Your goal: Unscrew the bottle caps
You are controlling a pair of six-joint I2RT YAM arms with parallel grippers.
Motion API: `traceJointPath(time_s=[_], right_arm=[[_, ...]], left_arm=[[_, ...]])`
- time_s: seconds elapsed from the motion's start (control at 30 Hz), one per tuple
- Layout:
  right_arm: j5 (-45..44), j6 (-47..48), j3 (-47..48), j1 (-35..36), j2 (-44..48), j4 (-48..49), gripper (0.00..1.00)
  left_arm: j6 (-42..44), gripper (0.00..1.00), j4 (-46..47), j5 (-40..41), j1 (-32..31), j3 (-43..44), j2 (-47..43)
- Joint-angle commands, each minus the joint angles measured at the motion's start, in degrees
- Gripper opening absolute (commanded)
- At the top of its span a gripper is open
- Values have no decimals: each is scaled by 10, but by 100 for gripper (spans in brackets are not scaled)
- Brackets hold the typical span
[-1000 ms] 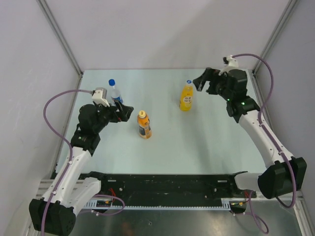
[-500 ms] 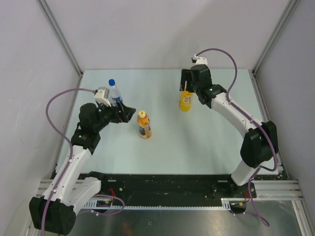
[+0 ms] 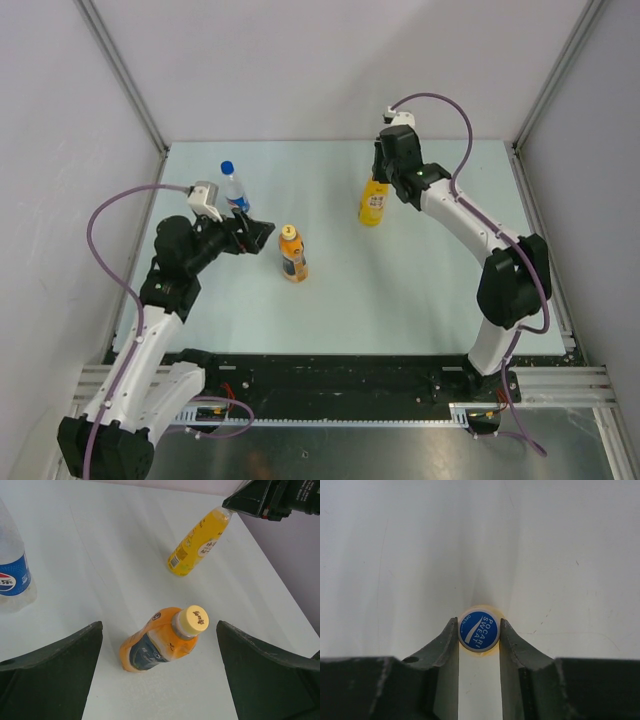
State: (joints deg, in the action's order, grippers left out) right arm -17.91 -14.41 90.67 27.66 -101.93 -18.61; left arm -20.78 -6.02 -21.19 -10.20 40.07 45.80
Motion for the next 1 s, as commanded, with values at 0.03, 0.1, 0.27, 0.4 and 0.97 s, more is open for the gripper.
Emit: traceJointPath(time_s=[0.03,0.1,0.27,0.4,0.97], right_arm=[[31,-8,25,-2,59,-24,0],[50,-14,20,-4,85,-35,0],[136,-41,-3,-23,162,-73,0],[231,-58,-19,-49,228,-107,0],[600,-118,-58,-152,257,-156,0]], left_arm=[[-2,99,0,-14,4,44,-6],[-1,100,0,-32,4,75,5],[-20,100,-20,-61,-3,176,41],[-17,100,-44,-51,-44,258,69],[63,100,-155,-132,-210,371,243]])
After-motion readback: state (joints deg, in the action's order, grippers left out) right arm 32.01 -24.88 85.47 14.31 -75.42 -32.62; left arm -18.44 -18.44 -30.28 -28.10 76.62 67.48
